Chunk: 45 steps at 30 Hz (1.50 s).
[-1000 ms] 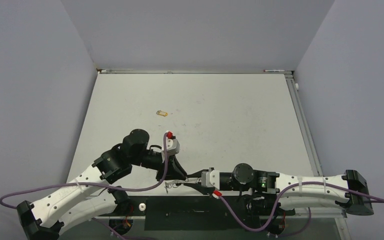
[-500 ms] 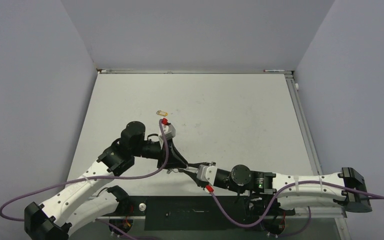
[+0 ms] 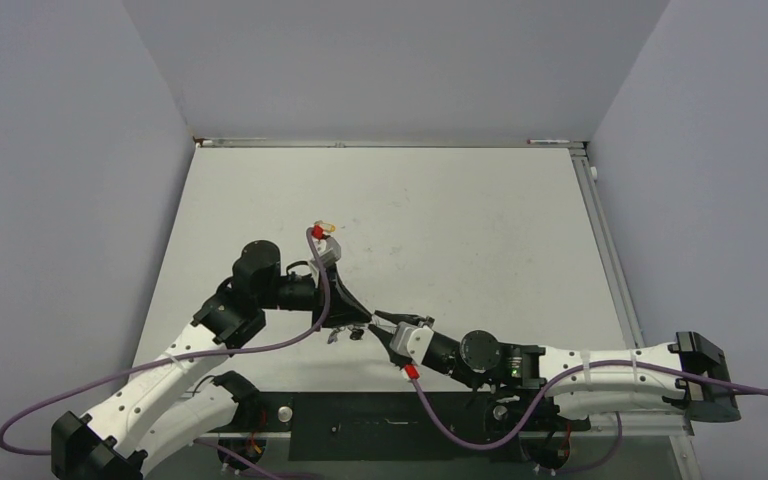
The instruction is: Put the keys on the keyring
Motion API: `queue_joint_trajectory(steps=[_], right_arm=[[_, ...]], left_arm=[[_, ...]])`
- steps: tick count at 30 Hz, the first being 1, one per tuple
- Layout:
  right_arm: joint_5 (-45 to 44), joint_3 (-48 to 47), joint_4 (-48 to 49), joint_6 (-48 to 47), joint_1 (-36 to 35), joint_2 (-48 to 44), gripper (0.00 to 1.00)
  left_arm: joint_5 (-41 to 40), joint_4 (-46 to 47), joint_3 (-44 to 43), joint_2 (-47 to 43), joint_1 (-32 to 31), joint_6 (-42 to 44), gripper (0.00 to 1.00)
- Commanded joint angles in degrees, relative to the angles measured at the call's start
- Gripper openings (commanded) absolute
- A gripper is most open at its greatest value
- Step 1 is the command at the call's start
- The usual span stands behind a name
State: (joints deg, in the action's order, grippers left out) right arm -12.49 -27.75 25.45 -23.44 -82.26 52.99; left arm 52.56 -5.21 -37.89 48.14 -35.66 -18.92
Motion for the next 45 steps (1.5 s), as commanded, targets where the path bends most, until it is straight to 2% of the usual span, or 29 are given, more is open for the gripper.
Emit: queue_joint_trajectory(steps=[1, 4, 12, 16, 20, 25, 28, 30, 32, 37, 45], right_arm=[[-2.9, -0.2, 7.1, -1.2, 0.1, -0.3, 0.15], [-1.4, 0.3, 7.4, -1.4, 0.0, -0.2, 0.07], [2.3, 0.4, 6.2, -2.2, 0.0, -1.8, 0.05], [4.2, -0.2, 4.7, -3.2, 0.0, -3.4, 0.05], [3.7, -0.6, 3.8, -3.8, 0.1, -3.9, 0.05], [5.6, -0.9, 1.8, -3.8, 0.1, -4.6, 0.05], [5.9, -1.1, 0.8, -3.7, 0.2, -6.0, 0.05], [6.1, -1.2, 0.2, -3.6, 0.4, -6.9, 0.05], [6.2, -1.5, -0.4, -3.5, 0.4, -7.7, 0.05], [6.7, -2.8, -2.1, -3.0, 0.4, -8.3, 0.05], [7.7, -4.3, -2.3, -3.4, 0.3, -7.4, 0.05]], left_arm=[[3.9, 3.8, 0.6, -1.5, 0.1, -1.8, 0.00], [4.9, 5.9, 1.2, -2.5, 0.1, -2.3, 0.00], [4.5, 6.2, 1.6, -4.3, 0.0, -1.8, 0.00], [3.5, 5.6, 1.6, -4.4, -0.1, -1.7, 0.24], [-0.3, 0.0, 0.2, -4.3, 0.0, 1.4, 0.34], [-0.6, 0.8, 1.0, -6.8, -0.1, 3.2, 0.60], [-3.1, 2.8, 2.7, -11.1, -0.2, 4.7, 0.69], [-6.1, 3.4, 3.9, -14.6, -0.2, 6.3, 0.70], [-8.7, 3.7, 5.4, -18.1, -0.2, 8.9, 0.66], [-9.5, 8.2, 9.2, -23.9, -0.2, 12.1, 0.65], [-7.2, 7.8, 8.8, -18.9, -1.3, 13.4, 0.65]])
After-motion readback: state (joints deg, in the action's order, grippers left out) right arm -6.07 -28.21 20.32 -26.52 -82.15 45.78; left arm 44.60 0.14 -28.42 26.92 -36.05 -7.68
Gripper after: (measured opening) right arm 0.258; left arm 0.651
